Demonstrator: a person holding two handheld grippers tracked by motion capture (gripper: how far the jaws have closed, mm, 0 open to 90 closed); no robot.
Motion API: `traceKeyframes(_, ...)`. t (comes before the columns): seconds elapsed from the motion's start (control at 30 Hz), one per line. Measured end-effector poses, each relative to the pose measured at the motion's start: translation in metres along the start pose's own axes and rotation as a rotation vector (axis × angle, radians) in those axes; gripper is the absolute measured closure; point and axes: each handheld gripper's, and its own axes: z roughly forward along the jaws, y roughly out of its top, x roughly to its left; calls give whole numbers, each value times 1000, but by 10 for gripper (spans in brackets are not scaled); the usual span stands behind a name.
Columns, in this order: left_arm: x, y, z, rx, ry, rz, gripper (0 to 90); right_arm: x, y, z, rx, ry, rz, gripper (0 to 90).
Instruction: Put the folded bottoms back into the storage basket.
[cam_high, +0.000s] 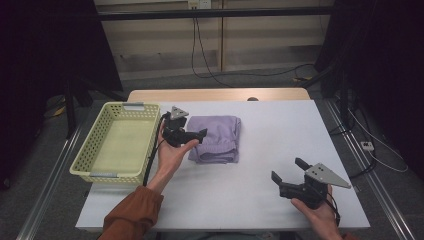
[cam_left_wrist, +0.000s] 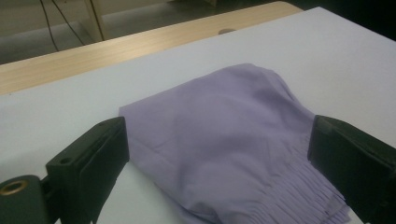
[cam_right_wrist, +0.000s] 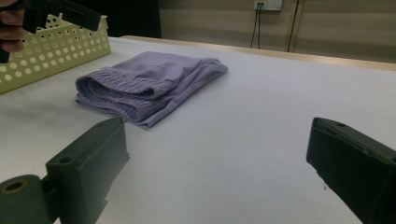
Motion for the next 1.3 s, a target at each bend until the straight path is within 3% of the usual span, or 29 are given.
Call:
traceKeyframes(0.13,3,2,9,18,7,-14,49,0,0,0,1,1,1,53)
traceKeyframes(0.33,14,-4,27,47,12,-69,60,0,0,-1,-2,-3,-2,57)
traceKeyframes(0.43,16,-7,32,98,55,-67,60,0,0,0,3,-1,0,56)
traceKeyframes(0.57,13,-8,35,115,78,-40,129,0,-1,1,12,3,0,55)
traceKeyframes(0.77,28,-16,46,156,74,-117,185,0,-1,1,14,1,0,55)
traceKeyframes(0.8,31,-17,46,181,68,-121,260,-1,-1,1,17,-1,3,55)
traceKeyframes(0.9,38,-21,50,189,40,-179,305,0,-1,2,21,3,4,55)
traceKeyframes(0.93,39,-21,50,198,40,-176,356,0,-1,2,25,7,3,55)
traceKeyframes(1.07,38,-24,54,236,45,-183,402,0,-2,2,25,8,3,55)
traceKeyframes(1.23,37,-28,59,266,55,-174,363,1,-2,3,39,7,-1,54)
traceKeyframes(1.3,33,-28,61,275,73,-144,367,1,-2,4,40,8,0,54)
